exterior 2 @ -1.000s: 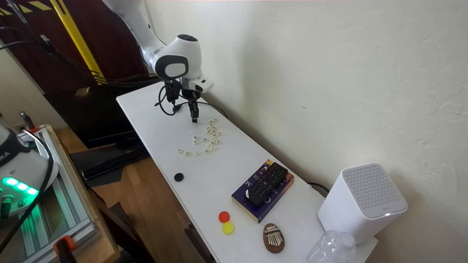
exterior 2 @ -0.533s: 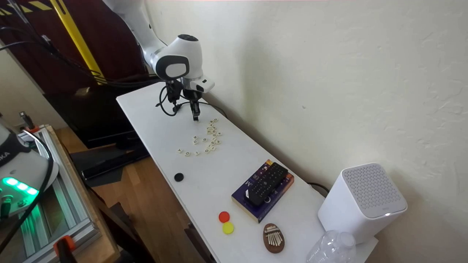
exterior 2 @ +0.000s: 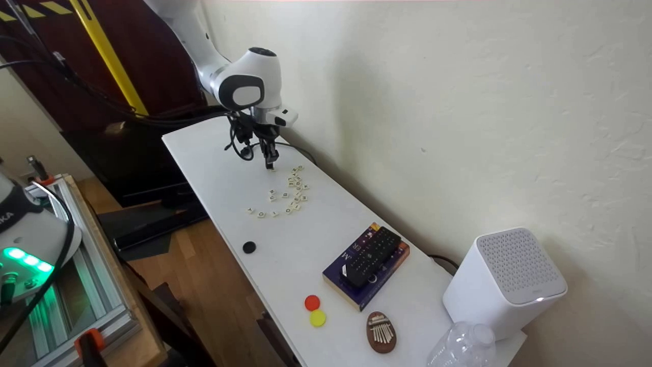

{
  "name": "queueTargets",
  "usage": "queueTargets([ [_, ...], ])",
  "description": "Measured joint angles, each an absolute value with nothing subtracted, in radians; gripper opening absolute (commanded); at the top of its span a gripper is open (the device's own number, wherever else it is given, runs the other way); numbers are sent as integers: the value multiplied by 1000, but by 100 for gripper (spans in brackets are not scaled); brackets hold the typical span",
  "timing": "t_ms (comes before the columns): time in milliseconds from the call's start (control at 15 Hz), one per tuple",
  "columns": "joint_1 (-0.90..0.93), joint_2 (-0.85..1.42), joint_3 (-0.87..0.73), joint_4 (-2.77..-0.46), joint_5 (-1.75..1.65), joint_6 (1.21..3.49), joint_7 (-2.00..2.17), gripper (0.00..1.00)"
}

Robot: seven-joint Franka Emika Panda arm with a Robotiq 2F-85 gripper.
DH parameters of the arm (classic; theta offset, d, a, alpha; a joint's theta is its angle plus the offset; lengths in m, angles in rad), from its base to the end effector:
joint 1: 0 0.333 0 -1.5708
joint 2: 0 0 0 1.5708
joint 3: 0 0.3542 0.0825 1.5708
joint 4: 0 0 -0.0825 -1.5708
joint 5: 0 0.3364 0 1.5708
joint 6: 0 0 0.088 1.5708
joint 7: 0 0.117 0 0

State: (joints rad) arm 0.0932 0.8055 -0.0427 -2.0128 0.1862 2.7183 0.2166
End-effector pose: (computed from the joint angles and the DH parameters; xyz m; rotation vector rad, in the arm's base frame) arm 0.5728 0.0234 0.1013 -3.0724 0.5086 0.1569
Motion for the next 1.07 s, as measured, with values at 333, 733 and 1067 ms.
queueTargets([
  [333,98,805,-42,-2006,102,2679,165,0],
  [733,112,805,-44,-2000,28,2649,146,0],
  [1067,121,803,-44,-2002,14,2647,142,0],
])
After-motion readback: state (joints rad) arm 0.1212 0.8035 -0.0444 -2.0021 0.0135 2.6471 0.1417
